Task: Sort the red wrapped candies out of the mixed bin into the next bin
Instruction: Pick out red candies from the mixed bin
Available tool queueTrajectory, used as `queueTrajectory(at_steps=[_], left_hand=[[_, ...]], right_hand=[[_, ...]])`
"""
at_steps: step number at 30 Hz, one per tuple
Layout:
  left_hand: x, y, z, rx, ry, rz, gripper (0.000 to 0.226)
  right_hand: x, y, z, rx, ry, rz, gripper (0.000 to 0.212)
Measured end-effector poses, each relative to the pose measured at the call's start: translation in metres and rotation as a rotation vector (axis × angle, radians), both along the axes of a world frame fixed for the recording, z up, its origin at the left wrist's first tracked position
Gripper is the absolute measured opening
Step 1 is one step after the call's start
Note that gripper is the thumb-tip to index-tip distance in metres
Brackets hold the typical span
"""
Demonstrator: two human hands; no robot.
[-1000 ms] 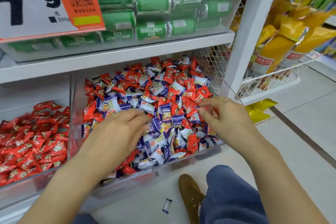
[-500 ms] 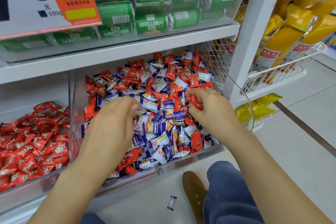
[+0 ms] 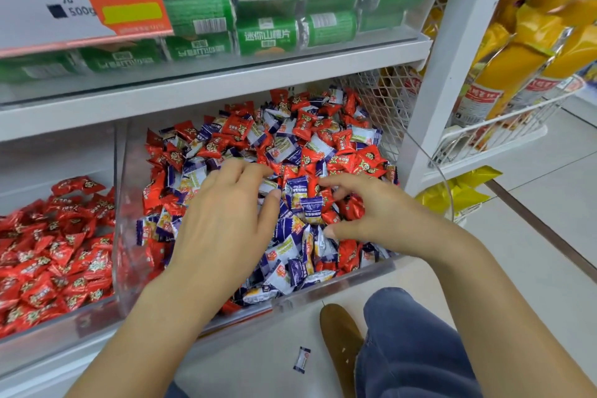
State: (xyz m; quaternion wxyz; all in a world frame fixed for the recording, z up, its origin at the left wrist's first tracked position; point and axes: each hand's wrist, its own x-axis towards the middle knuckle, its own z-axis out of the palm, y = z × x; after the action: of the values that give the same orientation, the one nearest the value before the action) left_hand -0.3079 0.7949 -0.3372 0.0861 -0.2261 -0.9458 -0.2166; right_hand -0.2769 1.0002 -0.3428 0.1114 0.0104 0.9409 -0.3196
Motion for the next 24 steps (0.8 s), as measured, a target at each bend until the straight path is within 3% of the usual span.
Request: queueTrajectory(at_steps=[2,5,9,12,15,19,24], left_hand=[[-0.002,0.006,0.002,0.002,0.005,-0.02,0.038],[-0.004,0.023,0.009,0.006,0.023,-0.041,0.041],[-0.013,0.06,0.009,-0.18,0.071,-0.063,0.038],[-0.02,0.074,0.004,-0.419,0.038,-0.092,0.031],[-0.023,0.078,-0.002,-0.533,-0.001,-0.121,0.035],[-0.019,0.074,-0.004,-0.47,0.054,-0.085,0.022],[-0.015,0.051,0.002,-0.174,0.143,-0.048,0.014]], right_hand=[[-0.001,-0.004,-0.008,0.149,0.043,0.018,0.073],[-0.002,-0.011,-0.016,0.269,0.173,-0.005,0.058],[-0.005,-0.005,-0.013,0.221,0.264,-0.04,0.026],[-0.004,0.003,-0.012,0.154,0.306,-0.121,0.017],[0.0,0.012,-0.008,0.131,0.353,-0.207,0.009],[0.007,0.02,-0.002,0.123,0.382,-0.321,0.018],[0.001,0.018,0.002,0.178,0.323,-0.389,0.011]])
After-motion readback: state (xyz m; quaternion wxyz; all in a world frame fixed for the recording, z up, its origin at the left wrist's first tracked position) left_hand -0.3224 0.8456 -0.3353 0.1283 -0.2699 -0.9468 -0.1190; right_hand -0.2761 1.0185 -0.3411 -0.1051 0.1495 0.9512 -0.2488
